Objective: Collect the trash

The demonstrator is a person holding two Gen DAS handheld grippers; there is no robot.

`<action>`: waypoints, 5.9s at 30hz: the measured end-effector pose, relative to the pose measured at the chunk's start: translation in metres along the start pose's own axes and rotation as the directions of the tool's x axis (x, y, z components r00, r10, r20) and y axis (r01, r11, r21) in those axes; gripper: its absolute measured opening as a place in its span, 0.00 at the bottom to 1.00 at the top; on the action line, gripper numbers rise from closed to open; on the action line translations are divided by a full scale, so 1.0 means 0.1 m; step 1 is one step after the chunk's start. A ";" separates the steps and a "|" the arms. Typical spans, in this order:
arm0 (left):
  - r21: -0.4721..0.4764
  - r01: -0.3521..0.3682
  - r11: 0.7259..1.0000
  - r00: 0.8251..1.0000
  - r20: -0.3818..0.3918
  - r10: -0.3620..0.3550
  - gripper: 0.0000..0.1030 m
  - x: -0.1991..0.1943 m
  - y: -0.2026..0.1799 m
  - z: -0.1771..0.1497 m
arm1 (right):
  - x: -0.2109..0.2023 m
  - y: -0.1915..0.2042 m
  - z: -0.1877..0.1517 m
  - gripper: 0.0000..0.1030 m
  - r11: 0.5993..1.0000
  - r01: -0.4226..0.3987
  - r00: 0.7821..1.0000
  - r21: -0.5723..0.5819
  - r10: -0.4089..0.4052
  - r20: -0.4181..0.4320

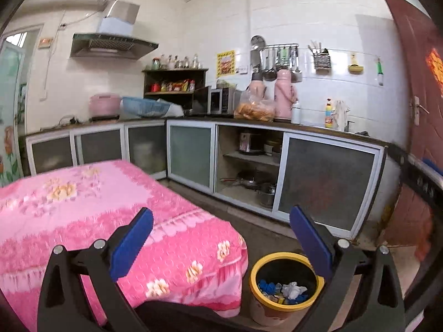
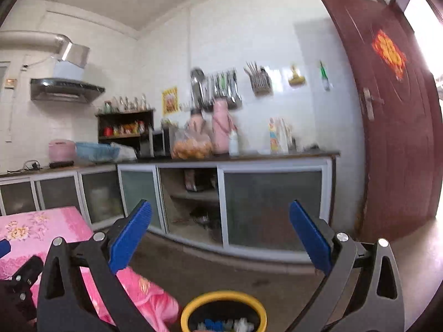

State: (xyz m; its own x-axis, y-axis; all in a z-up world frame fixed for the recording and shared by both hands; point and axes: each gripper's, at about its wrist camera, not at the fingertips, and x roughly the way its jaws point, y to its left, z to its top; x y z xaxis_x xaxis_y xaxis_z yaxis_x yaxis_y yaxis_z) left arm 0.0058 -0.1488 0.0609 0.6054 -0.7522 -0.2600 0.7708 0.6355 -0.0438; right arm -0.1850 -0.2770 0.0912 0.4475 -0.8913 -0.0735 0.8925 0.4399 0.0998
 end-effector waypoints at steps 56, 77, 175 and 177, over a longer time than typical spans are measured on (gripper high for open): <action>-0.054 -0.195 0.979 0.979 -0.073 0.191 0.92 -0.28 0.04 -0.66 | -0.39 0.25 -0.78 0.92 0.980 -0.182 0.982 -0.083 0.177 -0.067; -0.033 -0.217 0.976 0.975 -0.051 0.215 0.92 -0.33 -0.03 -0.68 | -0.33 0.25 -0.81 0.92 0.984 -0.162 0.983 -0.076 0.154 -0.101; -0.002 -0.120 0.993 0.991 -0.057 0.119 0.92 -0.28 -0.22 -0.74 | -0.26 0.19 -0.84 0.92 0.987 -0.143 0.981 -0.070 0.132 -0.139; -0.001 -0.120 0.993 0.991 -0.059 0.120 0.92 -0.27 -0.22 -0.75 | -0.26 0.18 -0.84 0.92 0.987 -0.143 0.981 -0.070 0.132 -0.140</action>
State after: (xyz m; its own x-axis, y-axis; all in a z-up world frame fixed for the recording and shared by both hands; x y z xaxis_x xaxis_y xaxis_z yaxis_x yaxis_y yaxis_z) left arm -0.0426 -0.1291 -0.0035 0.6810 -0.6589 -0.3194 0.6922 0.7216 -0.0128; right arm -0.1753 -0.2368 0.0119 0.5649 -0.8011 -0.1977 0.8211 0.5693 0.0395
